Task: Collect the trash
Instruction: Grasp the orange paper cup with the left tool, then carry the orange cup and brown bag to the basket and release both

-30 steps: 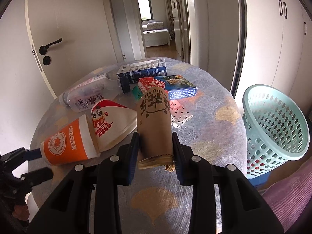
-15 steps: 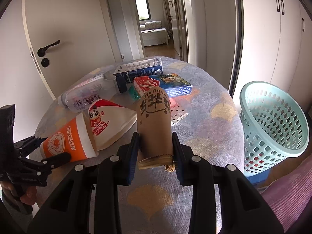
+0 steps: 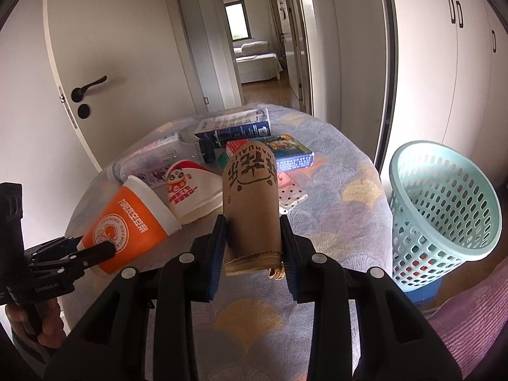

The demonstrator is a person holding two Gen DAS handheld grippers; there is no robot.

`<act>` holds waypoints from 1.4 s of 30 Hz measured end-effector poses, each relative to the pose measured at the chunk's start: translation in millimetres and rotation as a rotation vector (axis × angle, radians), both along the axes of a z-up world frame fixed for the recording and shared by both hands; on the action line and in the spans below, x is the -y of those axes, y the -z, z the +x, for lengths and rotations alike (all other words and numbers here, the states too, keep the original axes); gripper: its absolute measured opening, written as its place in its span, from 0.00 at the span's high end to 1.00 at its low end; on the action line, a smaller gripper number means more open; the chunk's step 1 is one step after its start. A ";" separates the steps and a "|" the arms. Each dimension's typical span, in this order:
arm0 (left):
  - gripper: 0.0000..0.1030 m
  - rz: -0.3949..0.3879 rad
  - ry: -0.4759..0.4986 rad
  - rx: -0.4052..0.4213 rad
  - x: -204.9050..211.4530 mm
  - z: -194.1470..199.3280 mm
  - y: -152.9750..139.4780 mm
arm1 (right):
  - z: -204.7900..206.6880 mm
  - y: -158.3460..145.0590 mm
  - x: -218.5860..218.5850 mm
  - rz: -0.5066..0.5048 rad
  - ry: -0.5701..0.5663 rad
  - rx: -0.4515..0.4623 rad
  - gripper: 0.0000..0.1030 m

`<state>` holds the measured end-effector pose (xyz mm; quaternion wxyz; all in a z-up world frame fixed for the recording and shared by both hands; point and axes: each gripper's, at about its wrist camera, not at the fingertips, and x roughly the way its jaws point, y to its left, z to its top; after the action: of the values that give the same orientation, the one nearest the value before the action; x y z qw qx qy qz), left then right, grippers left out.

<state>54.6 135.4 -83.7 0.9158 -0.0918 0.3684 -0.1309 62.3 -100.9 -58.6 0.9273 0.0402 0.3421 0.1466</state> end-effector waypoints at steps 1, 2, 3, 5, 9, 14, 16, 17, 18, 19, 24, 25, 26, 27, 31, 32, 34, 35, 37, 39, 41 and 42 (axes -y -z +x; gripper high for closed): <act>0.45 -0.003 -0.004 0.018 0.0 -3.8 -6.2 | -1.7 -3.2 -0.5 0.003 -0.003 0.008 0.71; 0.45 -0.004 -0.006 0.032 0.1 -4.4 -12.3 | -4.5 -7.9 0.0 0.007 -0.005 0.021 0.71; 0.45 -0.004 -0.008 0.052 1.0 -6.9 -19.4 | -6.4 -11.4 0.2 0.010 -0.006 0.029 0.71; 0.45 -0.003 -0.007 0.082 5.9 -9.0 -30.7 | -10.3 -18.9 1.6 0.019 -0.007 0.049 0.71; 0.45 -0.008 0.011 0.146 21.4 -9.9 -53.2 | -16.6 -32.9 9.2 0.023 0.012 0.089 0.71; 0.45 -0.012 0.069 0.184 55.3 1.3 -70.3 | -19.8 -47.4 32.9 0.040 0.063 0.125 0.71; 0.45 -0.022 0.099 0.190 69.6 5.7 -73.4 | -18.6 -50.2 47.4 0.046 0.102 0.132 0.71; 0.45 -0.030 0.119 0.190 77.1 9.6 -74.4 | -17.7 -51.3 53.6 0.050 0.118 0.132 0.71; 0.45 -0.038 0.151 0.184 89.6 15.1 -74.7 | -15.8 -52.1 61.4 0.055 0.138 0.131 0.71; 0.45 -0.038 0.180 0.176 102.2 20.6 -74.6 | -13.7 -51.7 71.0 0.061 0.163 0.130 0.71; 0.45 -0.026 0.290 0.156 166.2 42.0 -67.6 | -0.2 -46.9 115.4 0.063 0.276 0.108 0.71; 0.45 -0.032 0.313 0.146 177.5 47.6 -66.0 | 4.0 -45.9 125.7 0.047 0.313 0.103 0.71; 0.45 -0.036 0.338 0.133 192.3 55.4 -64.3 | 8.0 -45.1 134.7 0.036 0.343 0.099 0.71; 0.45 -0.039 0.350 0.125 200.2 60.9 -62.8 | 11.7 -43.9 145.4 0.036 0.363 0.094 0.71; 0.45 -0.044 0.391 0.101 240.3 87.1 -57.1 | 29.6 -38.1 187.9 0.051 0.449 0.062 0.71; 0.45 -0.043 0.400 0.097 251.7 94.5 -56.4 | 35.1 -35.5 198.3 0.056 0.469 0.049 0.71; 0.45 -0.033 0.412 0.089 269.1 106.3 -54.1 | 44.6 -29.9 217.0 0.068 0.507 0.023 0.71; 0.45 -0.027 0.415 0.083 282.1 115.0 -51.5 | 48.0 -27.4 223.5 0.069 0.522 0.011 0.71; 0.45 -0.014 0.419 0.072 298.3 128.3 -46.8 | 57.6 -18.8 239.7 0.069 0.558 -0.020 0.71; 0.45 -0.006 0.412 0.041 318.0 145.2 -38.2 | 65.2 -10.5 251.5 0.073 0.579 -0.048 0.71; 0.45 0.001 0.408 0.023 330.4 156.9 -30.0 | 73.2 1.1 261.8 0.071 0.602 -0.094 0.71; 0.45 0.006 0.401 0.004 339.7 165.5 -22.2 | 74.9 5.7 264.1 0.075 0.606 -0.112 0.71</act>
<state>220.1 -204.3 -61.5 0.8725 -0.0136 0.3777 -0.3097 137.1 -365.0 -64.3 0.9063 0.1827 0.3594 -0.1265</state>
